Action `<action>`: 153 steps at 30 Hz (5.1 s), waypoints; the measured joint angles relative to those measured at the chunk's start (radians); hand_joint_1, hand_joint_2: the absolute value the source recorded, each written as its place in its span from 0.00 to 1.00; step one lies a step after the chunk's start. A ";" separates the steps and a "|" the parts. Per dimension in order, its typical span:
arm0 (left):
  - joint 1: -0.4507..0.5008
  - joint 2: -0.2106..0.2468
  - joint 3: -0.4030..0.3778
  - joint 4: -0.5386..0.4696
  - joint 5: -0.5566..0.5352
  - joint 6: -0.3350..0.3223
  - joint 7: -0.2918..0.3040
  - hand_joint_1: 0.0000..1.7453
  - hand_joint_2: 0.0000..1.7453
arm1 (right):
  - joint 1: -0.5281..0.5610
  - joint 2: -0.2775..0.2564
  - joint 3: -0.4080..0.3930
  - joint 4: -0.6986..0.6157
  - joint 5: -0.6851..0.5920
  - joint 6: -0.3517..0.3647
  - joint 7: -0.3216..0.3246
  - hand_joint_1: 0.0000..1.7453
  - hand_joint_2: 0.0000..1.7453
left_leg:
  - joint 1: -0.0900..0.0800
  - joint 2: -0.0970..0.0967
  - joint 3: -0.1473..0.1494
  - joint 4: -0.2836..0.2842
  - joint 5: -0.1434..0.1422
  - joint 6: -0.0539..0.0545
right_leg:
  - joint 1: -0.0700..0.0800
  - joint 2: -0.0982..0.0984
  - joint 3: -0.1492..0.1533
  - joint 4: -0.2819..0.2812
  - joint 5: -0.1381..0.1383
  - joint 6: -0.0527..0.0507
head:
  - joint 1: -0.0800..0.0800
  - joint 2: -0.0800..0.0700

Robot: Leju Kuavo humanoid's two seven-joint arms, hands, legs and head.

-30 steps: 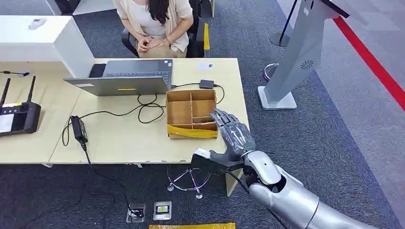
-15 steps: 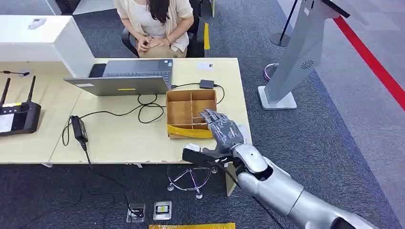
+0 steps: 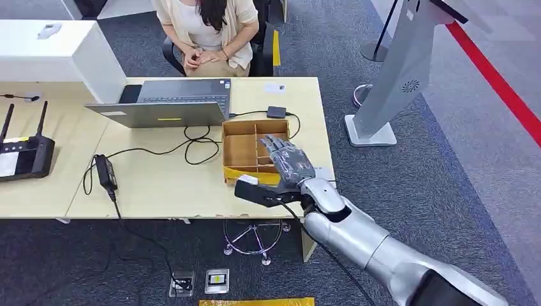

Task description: Pass the card to the sensor for recognition and then transmit it.

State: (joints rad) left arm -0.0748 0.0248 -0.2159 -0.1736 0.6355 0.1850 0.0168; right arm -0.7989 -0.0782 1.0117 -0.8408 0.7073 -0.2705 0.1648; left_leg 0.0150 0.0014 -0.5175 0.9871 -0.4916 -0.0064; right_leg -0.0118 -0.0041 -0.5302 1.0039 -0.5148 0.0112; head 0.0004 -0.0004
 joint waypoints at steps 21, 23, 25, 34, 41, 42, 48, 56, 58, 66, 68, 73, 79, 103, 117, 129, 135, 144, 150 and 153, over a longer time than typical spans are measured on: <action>0.000 0.000 -0.010 0.000 0.015 0.003 0.001 0.00 0.00 | -0.050 0.072 0.008 0.197 -0.050 -0.023 -0.024 0.00 1.00 | 0.000 0.000 0.000 0.000 0.000 0.000 | 0.000 0.000 0.000 0.000 0.000 0.000 | 0.000 0.000; 0.000 0.000 -0.010 0.000 0.017 0.002 0.001 0.00 0.00 | -0.050 0.073 0.008 0.204 -0.053 -0.023 -0.027 0.00 1.00 | 0.000 0.000 0.000 0.000 0.000 0.000 | 0.000 0.000 0.000 0.000 0.000 0.000 | 0.000 0.000; 0.000 0.000 -0.010 0.000 0.018 0.002 0.001 0.00 0.00 | -0.051 0.077 0.008 0.214 -0.053 -0.023 -0.028 0.00 1.00 | 0.000 0.000 0.000 0.000 0.000 0.000 | 0.000 0.000 0.000 0.000 0.000 0.000 | 0.000 0.000; 0.000 0.000 -0.010 0.000 0.028 0.010 0.001 0.00 0.00 | -0.055 0.097 0.008 0.257 -0.058 -0.023 -0.045 0.00 1.00 | 0.000 0.000 0.000 0.000 0.000 0.000 | 0.000 0.000 0.000 0.000 0.000 0.000 | 0.000 0.000; 0.000 0.000 -0.017 0.000 0.033 0.000 -0.002 0.00 0.00 | -0.062 0.116 0.008 0.299 -0.071 -0.022 -0.059 0.00 1.00 | 0.000 0.000 0.000 0.000 0.000 0.000 | 0.000 0.000 0.000 0.000 0.000 0.000 | 0.000 0.000; 0.000 0.000 -0.017 0.000 0.034 -0.001 -0.004 0.00 0.00 | -0.062 0.119 0.008 0.303 -0.071 -0.022 -0.061 0.00 1.00 | 0.000 0.000 0.000 0.000 0.000 0.000 | 0.000 0.000 0.000 0.000 0.000 0.000 | 0.000 0.000; 0.000 0.000 -0.018 0.000 0.034 0.000 -0.006 0.00 0.00 | -0.070 0.121 0.008 0.316 -0.070 -0.022 -0.061 0.00 1.00 | 0.000 0.000 0.000 0.000 0.000 0.000 | 0.000 0.000 -0.001 0.000 0.000 0.000 | 0.000 0.000; 0.000 0.000 -0.018 0.000 0.033 0.003 -0.006 0.00 0.00 | -0.070 0.121 0.008 0.328 -0.069 -0.022 -0.051 0.00 1.00 | 0.000 0.000 0.000 0.000 0.000 0.000 | 0.000 0.000 -0.001 0.000 0.000 0.000 | 0.000 0.000; 0.000 0.000 -0.019 0.000 0.034 0.003 -0.006 0.00 0.00 | -0.070 0.119 0.008 0.332 -0.068 -0.022 -0.049 0.00 1.00 | 0.000 0.000 0.000 0.000 0.000 0.000 | 0.000 0.000 -0.001 0.000 0.000 0.000 | 0.000 0.000; 0.000 0.000 -0.034 0.000 0.034 0.005 -0.006 0.00 0.00 | -0.070 0.115 0.007 0.350 -0.064 -0.022 -0.038 0.00 1.00 | 0.000 0.000 0.000 0.000 0.000 0.000 | 0.000 0.001 -0.001 0.000 0.000 0.000 | 0.000 0.000; 0.000 0.000 -0.035 0.000 0.034 0.005 -0.006 0.00 0.00 | -0.070 0.114 0.007 0.353 -0.062 -0.022 -0.032 0.00 1.00 | 0.000 0.000 0.000 0.000 0.000 0.000 | 0.000 0.000 -0.001 0.000 0.000 0.000 | 0.000 0.000; 0.000 0.000 -0.040 0.000 0.045 0.013 -0.006 0.00 0.00 | -0.078 0.109 0.007 0.363 -0.061 -0.019 -0.030 0.00 1.00 | 0.000 0.000 0.000 0.000 0.000 0.000 | 0.000 0.001 -0.001 0.000 0.000 0.000 | 0.000 0.000; 0.000 0.000 -0.042 0.000 0.053 0.014 -0.003 0.00 0.00 | -0.088 0.109 0.007 0.374 -0.061 -0.015 -0.035 0.00 1.00 | 0.000 0.000 -0.001 0.000 0.000 0.000 | 0.000 0.000 -0.001 0.000 0.000 0.000 | 0.000 0.000; 0.000 0.000 -0.042 0.000 0.070 0.026 -0.002 0.00 0.00 | -0.089 0.120 0.007 0.399 -0.079 0.030 -0.054 1.00 1.00 | 0.000 0.000 -0.001 0.000 0.000 0.000 | 0.000 0.000 -0.001 0.000 0.000 0.000 | 0.000 0.000; 0.000 0.000 -0.050 0.000 0.075 0.024 0.000 0.00 0.00 | -0.091 0.120 0.000 0.406 -0.097 0.049 -0.051 1.00 1.00 | 0.000 0.000 -0.001 0.000 0.000 0.000 | 0.000 0.001 -0.001 0.000 0.000 0.000 | 0.000 0.000; 0.000 0.000 -0.062 0.000 0.076 0.024 0.000 0.00 0.00 | -0.091 0.120 0.000 0.406 -0.097 0.047 -0.051 1.00 1.00 | 0.000 0.000 -0.001 0.000 0.000 0.000 | 0.000 0.001 -0.001 0.000 0.000 0.000 | 0.000 0.000; 0.000 0.000 -0.066 0.000 0.077 0.021 0.000 0.00 0.00 | -0.091 0.120 0.000 0.406 -0.098 0.041 -0.051 1.00 1.00 | 0.000 0.000 -0.001 0.000 0.000 0.000 | 0.000 0.001 -0.001 0.000 0.000 0.000 | 0.000 0.000; 0.000 0.000 -0.074 0.000 0.078 0.013 0.000 0.00 0.00 | -0.134 0.120 -0.005 0.405 -0.101 0.010 -0.052 1.00 1.00 | 0.000 0.000 -0.001 0.000 0.000 0.000 | 0.000 0.001 -0.002 0.000 0.000 0.000 | 0.000 0.000; 0.000 0.000 -0.079 0.000 0.085 0.012 0.000 0.00 0.00 | -0.221 0.120 -0.009 0.395 -0.100 0.021 -0.049 1.00 1.00 | 0.000 0.000 -0.002 0.000 0.000 0.000 | 0.000 0.000 -0.002 0.000 0.000 0.000 | 0.000 0.000; 0.000 0.000 -0.084 0.000 0.086 0.012 0.000 0.00 0.00 | -0.225 0.120 -0.009 0.392 -0.097 0.014 -0.048 1.00 1.00 | 0.000 0.000 -0.002 0.000 0.000 0.000 | 0.000 0.000 -0.002 0.000 0.000 0.000 | 0.000 0.000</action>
State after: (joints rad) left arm -0.0747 0.0252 -0.2998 -0.1732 0.7214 0.1968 0.0172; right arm -1.0241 0.0420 1.0029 -0.4490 0.6108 -0.2564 0.1167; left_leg 0.0149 0.0014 -0.5193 0.9874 -0.4912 -0.0065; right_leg -0.0119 -0.0037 -0.5322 1.0040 -0.5143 0.0114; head 0.0004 -0.0004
